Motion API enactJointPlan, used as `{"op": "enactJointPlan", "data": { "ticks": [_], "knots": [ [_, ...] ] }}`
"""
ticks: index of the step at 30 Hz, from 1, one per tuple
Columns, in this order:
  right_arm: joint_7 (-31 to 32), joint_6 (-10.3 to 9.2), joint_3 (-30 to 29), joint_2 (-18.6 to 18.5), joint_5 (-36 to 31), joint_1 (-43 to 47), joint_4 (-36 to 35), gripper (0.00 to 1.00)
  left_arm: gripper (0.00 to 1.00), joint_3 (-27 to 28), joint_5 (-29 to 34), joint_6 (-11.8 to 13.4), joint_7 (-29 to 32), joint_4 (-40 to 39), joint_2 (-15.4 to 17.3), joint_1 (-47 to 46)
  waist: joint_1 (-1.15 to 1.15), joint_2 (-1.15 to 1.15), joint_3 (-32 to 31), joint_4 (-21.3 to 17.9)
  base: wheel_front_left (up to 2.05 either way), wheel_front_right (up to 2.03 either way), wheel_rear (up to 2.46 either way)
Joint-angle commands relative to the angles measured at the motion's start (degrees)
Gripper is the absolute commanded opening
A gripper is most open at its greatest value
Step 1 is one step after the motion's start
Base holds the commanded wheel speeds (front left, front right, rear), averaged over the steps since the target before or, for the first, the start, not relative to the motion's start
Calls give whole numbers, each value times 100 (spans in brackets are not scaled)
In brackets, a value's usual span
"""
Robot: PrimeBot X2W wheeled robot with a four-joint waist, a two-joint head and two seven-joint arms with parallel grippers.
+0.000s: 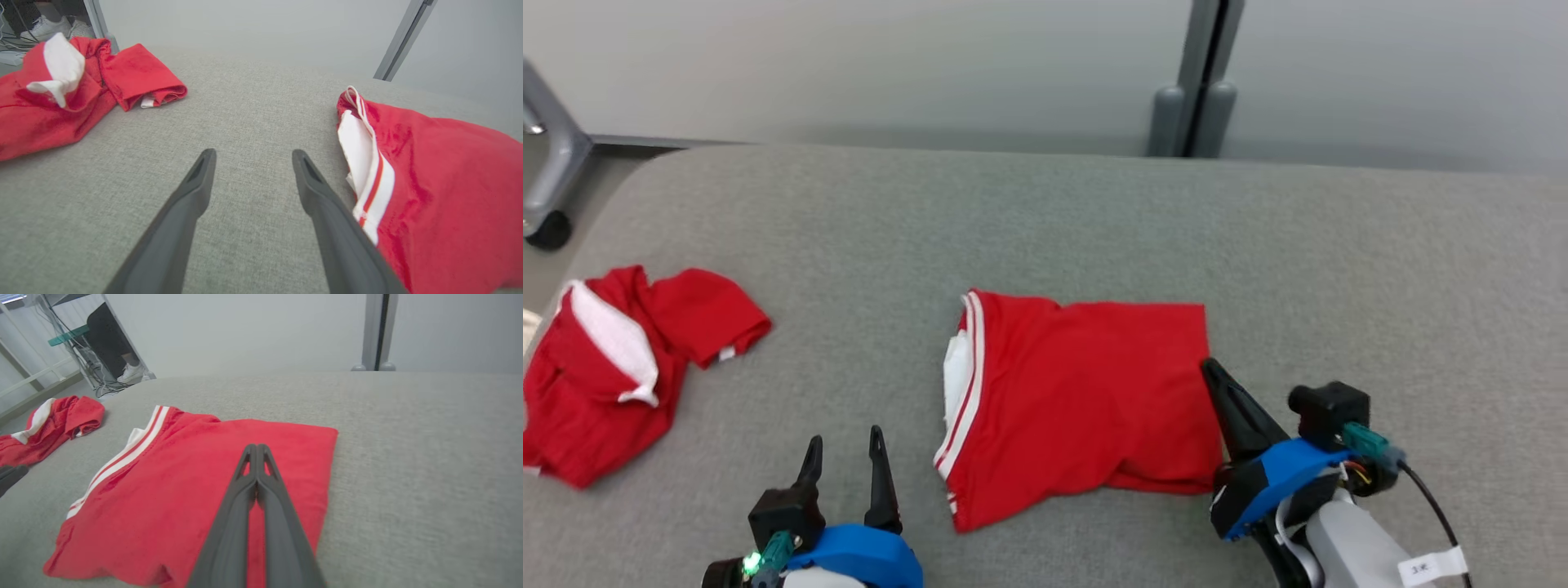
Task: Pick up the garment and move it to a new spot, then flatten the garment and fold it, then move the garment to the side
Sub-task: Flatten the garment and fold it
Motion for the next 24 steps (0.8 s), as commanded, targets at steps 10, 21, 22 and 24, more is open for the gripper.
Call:
{"op": "enactJointPlan", "data": {
  "ticks": [10,21,22,24],
  "knots": [
    [-31,1,-1331,-18,-742,374,-204,100,100,180,143,40,1,39,-5,-61,0,0,-161,-880,0,0,0],
    [-32,1,-1710,-16,-911,774,-468,100,100,354,468,82,1,61,-1,54,0,0,-213,-1089,0,0,0],
    [-31,1,-1705,-16,-954,809,-499,100,100,366,519,75,1,54,-2,76,0,0,-231,-1090,0,0,0],
    [-31,1,-1701,-17,-937,869,-533,100,100,383,558,52,1,38,-1,115,0,0,-271,-1091,0,0,0]
  ]
}}
